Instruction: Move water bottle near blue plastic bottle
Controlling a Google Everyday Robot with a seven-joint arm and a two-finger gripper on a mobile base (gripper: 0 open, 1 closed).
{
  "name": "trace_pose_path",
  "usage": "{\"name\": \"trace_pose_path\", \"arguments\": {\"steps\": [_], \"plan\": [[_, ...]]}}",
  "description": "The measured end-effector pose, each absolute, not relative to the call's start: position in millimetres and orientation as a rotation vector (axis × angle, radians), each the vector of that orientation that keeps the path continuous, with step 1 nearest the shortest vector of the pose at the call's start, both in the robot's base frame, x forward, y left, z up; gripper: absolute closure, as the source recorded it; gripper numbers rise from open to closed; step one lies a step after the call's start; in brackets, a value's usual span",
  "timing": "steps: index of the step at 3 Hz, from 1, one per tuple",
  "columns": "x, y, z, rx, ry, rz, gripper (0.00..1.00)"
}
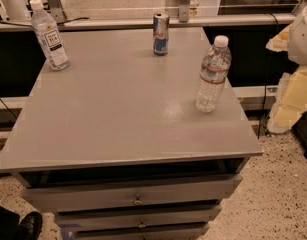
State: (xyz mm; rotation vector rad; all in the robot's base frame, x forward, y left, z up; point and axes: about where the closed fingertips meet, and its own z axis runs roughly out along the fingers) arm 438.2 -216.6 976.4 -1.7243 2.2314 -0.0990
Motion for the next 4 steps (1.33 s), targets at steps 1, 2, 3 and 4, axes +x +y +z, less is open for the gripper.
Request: {"name": "trace_pose_path", "arguments": {"steps": [1, 2, 3, 4], "plan": [[439.0, -216.3, 978.3, -1.716, 2.221, -0.104, 0.0], [451.5, -215.9, 975.9, -1.669, 2.178, -0.104, 0.0], [476.1, -212.6, 973.5, -1.587, 2.091, -0.126, 0.0], [500.4, -211.6, 963.7, -1.488, 2.048, -0.104, 0.0]]}}
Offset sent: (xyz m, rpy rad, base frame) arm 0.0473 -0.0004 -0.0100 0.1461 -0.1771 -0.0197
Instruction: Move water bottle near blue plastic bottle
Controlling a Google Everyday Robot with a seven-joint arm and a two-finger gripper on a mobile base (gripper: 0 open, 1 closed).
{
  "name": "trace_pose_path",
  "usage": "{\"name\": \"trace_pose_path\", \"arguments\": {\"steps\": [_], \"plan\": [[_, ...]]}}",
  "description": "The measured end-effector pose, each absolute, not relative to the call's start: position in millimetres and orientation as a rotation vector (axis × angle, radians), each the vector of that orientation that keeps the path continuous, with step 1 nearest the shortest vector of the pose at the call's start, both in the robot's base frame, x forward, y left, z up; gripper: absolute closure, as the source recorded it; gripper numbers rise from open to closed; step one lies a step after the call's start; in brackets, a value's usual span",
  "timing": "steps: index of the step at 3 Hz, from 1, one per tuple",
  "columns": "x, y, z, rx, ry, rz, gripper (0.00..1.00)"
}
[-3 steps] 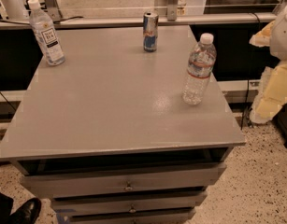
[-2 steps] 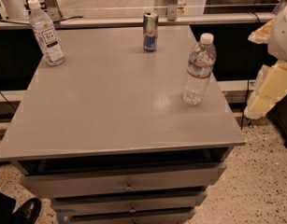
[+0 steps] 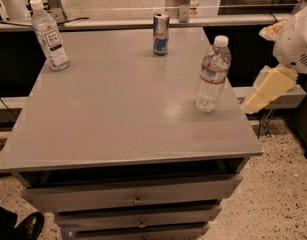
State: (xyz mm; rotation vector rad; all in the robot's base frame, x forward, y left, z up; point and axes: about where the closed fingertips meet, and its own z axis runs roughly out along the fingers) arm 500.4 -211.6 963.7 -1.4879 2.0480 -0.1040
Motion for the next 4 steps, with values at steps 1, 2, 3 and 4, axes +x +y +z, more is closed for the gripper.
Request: {"name": "trace_pose_path", "arguments": {"steps": [1, 2, 3, 4], "plan": [[519.3, -210.1, 943.7, -1.376, 2.054, 0.029, 0.0], [530.8, -206.1, 922.9, -1.275, 2.055, 0.212, 0.0], [538.0, -196.6, 904.0, -1.189, 2.01, 0.395, 0.0], [543.2, -184.5, 890.7, -1.13, 1.93, 0.534, 0.0]]}}
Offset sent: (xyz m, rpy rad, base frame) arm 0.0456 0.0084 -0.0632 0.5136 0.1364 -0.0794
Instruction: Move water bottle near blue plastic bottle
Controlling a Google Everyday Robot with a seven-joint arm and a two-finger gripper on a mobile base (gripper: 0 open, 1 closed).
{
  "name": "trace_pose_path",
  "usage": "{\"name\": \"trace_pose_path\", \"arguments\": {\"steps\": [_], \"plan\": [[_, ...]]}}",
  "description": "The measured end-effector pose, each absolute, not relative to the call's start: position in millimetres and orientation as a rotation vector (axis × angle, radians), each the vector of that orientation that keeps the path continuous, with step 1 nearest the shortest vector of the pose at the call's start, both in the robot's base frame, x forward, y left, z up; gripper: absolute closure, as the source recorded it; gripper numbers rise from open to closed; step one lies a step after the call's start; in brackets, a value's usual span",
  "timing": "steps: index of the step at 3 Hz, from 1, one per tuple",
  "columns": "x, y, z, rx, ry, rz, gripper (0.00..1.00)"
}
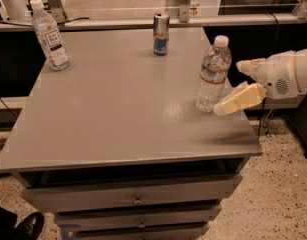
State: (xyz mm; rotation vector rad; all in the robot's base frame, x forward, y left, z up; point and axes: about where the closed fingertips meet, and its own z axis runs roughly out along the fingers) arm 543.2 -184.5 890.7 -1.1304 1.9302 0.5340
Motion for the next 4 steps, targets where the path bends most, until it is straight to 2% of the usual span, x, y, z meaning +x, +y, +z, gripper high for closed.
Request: {"name": "trace_pose_path", "arguments": {"steps": [1, 2, 4], "plan": [[546.8, -170.6, 883.6, -1.081, 1.841, 0.645, 0.0], [551.2, -151.6, 887.8, -1.06, 1.759, 0.71, 0.17], [551.9, -119.6, 906.0, -1.112, 1.672, 0.717, 0.64]]}}
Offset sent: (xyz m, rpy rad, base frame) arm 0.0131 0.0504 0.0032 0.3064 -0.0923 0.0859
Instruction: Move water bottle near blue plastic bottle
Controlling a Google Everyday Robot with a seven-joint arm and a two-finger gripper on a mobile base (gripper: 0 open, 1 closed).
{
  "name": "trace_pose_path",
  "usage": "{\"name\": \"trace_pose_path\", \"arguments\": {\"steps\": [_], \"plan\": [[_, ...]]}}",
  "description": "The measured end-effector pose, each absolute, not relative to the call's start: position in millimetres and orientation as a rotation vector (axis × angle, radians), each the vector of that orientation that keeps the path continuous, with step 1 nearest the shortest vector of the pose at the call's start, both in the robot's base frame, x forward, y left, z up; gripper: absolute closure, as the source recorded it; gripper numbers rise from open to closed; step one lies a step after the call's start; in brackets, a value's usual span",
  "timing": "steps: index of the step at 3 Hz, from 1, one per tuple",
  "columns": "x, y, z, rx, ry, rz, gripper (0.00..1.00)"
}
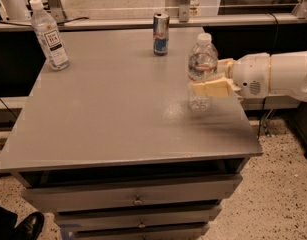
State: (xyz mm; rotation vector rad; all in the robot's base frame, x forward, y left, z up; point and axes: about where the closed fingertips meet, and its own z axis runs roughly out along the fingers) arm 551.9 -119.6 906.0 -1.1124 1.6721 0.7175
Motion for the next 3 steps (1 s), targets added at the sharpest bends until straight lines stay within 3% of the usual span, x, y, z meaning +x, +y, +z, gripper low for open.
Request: {"name": "trace_pose_path", "arguments": {"steps": [1, 2, 3], "plan": [[552.3, -94.2, 929.2, -1.126, 1.632, 0.707, 0.88], [552.0, -92.4, 929.6, -1.13, 1.63, 0.708, 1.0], [552.0, -92.3, 929.6, -1.13, 1.63, 0.708, 1.0]]}}
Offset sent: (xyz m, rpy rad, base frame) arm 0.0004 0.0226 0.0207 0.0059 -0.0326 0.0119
